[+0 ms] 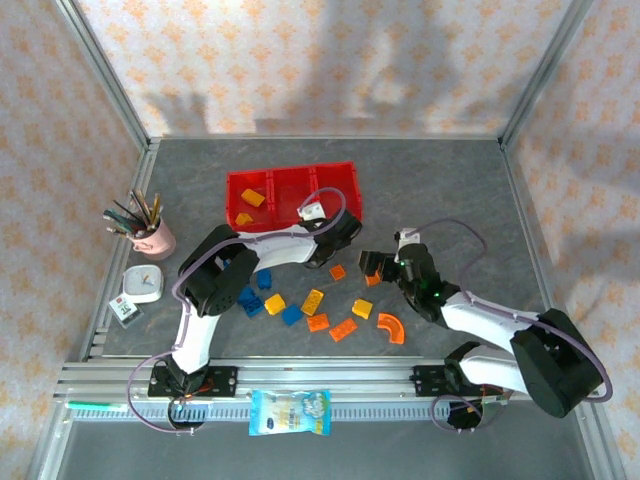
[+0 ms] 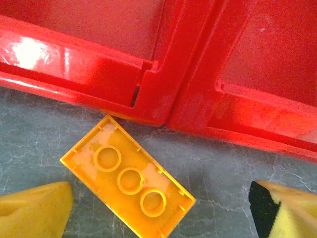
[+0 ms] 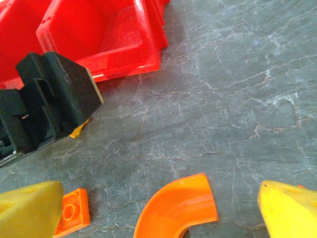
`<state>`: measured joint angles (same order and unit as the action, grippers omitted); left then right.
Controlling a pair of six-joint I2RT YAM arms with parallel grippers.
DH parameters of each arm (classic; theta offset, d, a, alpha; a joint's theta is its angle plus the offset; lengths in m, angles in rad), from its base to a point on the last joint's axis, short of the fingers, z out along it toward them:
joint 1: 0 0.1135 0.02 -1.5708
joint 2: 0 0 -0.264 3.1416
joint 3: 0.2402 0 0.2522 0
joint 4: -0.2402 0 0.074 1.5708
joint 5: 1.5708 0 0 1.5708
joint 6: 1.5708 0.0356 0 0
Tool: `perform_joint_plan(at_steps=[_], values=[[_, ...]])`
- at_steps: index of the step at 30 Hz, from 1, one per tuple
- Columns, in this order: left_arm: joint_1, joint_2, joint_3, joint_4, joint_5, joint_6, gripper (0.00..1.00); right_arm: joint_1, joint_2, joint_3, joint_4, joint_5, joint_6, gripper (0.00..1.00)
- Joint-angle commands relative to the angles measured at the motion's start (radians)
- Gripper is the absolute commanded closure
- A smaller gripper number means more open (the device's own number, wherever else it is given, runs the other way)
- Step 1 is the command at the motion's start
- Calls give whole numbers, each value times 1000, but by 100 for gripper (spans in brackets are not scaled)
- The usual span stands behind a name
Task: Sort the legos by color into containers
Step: Rotate the lego at the center of the table, then pick up the lego from the center of the table.
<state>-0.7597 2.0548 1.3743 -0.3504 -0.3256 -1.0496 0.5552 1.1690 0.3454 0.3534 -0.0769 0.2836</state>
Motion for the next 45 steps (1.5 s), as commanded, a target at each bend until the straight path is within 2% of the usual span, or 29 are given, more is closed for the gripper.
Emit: perform_joint_plan(at_steps=[1, 8, 13, 22, 28, 35, 41, 45], values=[[-6, 40, 64, -106, -87, -3, 6, -5, -17, -8, 28, 41, -6, 0], [2, 85, 85, -147, -115, -9, 9, -5, -22, -13, 33, 37, -4, 0], [6, 62, 47, -159, -150, -17, 12, -5, -26, -16, 36, 36, -4, 0], [7, -107, -149, -160, -165, -43, 22, -4, -24, -19, 50, 22, -3, 0], [9, -106, -121, -124, -83, 30, 19, -5, -22, -19, 53, 19, -4, 0], [63, -53, -78, -84, -20, 105, 17, -5, -27, -22, 47, 32, -7, 0], [89, -23, -66, -55, 51, 236, 24, -5, -26, -21, 52, 30, -9, 0], [95, -8, -69, -45, 76, 264, 35, -5, -19, -19, 53, 28, -9, 0]])
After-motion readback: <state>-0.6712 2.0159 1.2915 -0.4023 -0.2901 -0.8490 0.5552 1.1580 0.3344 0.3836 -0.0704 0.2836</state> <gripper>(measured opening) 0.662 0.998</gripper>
